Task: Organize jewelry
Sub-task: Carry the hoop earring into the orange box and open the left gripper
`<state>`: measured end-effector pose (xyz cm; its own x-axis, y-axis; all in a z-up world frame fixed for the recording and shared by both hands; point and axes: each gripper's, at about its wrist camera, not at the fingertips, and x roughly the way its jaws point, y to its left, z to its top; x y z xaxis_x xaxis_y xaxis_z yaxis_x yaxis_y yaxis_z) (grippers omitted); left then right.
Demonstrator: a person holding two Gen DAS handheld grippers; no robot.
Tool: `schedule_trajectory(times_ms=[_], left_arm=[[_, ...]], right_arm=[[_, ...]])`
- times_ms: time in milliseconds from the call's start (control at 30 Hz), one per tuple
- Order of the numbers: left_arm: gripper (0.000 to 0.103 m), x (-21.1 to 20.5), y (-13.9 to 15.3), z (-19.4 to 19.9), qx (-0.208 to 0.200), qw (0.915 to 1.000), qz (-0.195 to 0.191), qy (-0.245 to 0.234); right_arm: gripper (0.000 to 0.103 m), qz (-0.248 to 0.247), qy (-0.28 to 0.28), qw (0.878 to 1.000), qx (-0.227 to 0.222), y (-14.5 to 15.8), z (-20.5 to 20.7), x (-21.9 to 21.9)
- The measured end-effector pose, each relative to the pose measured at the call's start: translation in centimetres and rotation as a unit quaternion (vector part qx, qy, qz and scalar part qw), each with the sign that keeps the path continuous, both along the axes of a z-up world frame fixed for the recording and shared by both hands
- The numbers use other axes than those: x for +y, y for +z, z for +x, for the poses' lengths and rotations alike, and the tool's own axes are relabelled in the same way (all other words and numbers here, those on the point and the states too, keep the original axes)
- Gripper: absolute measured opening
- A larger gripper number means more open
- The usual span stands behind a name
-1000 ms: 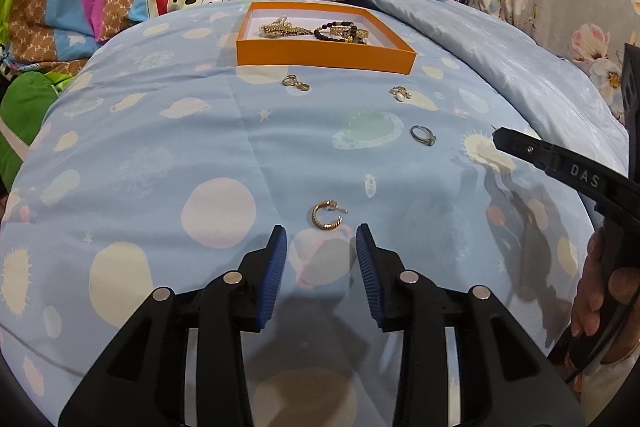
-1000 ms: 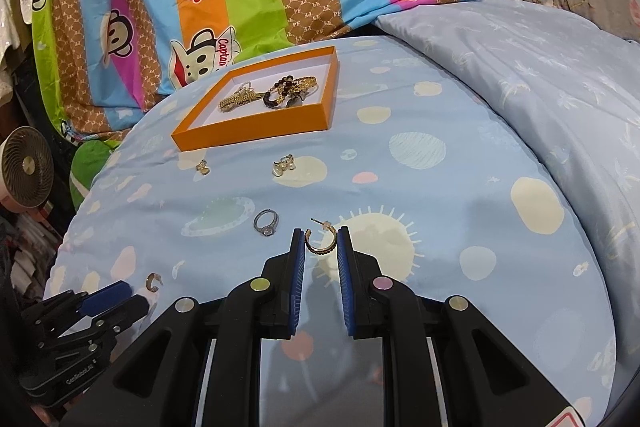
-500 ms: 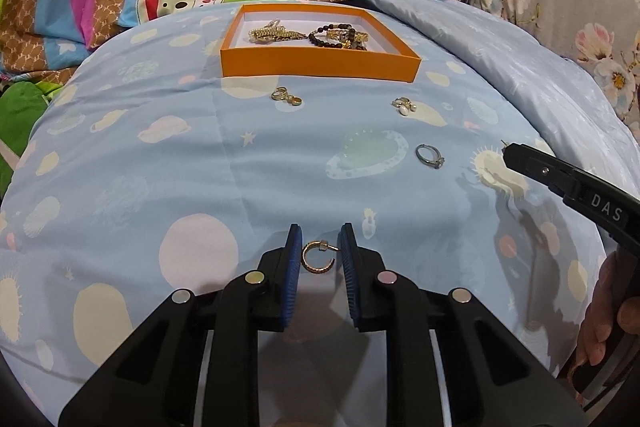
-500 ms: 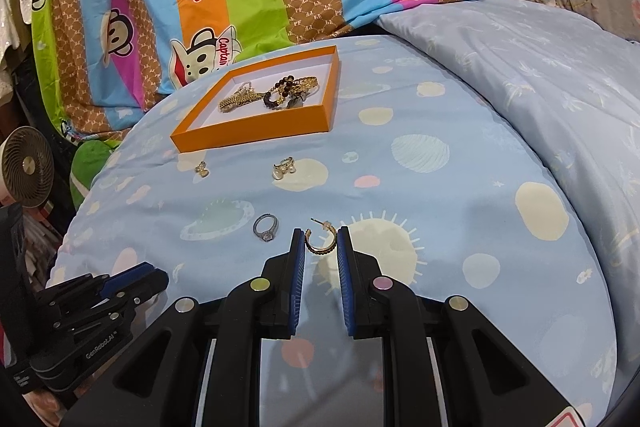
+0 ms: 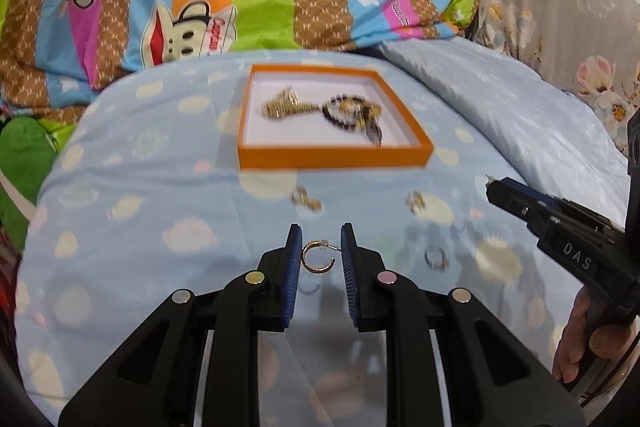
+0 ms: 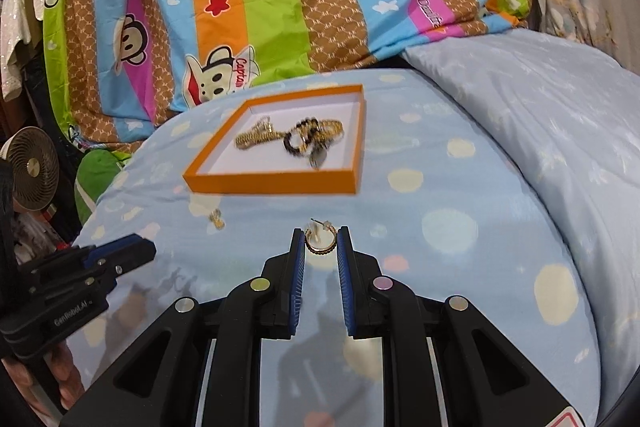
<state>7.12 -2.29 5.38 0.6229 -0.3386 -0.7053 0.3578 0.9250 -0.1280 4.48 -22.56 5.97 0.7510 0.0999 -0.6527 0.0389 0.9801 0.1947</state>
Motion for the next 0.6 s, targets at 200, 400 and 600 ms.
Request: schedule_trajectory(times_ms=[200,400,600], left_arm=[[0.019,-1.0,3.0,4.4,-0.039,0.9992,0.001,0.007],[0.019,-2.9,3.2,9.8,-0.045,0.9989,0.003,0.015],[0.019,-4.1,0.8,14.8,-0.026,0.9992,0.004,0.030]], right_arm=[[0.015,0.003,0.004,1.000,-0.027,2.2,4.2,-0.1],[0.015,0.007,0.005,0.999,-0.032,2.3,9.6,-0.1],[0.015,0.025,0.010,1.000,-0.011,0.3,14.3,0.0]])
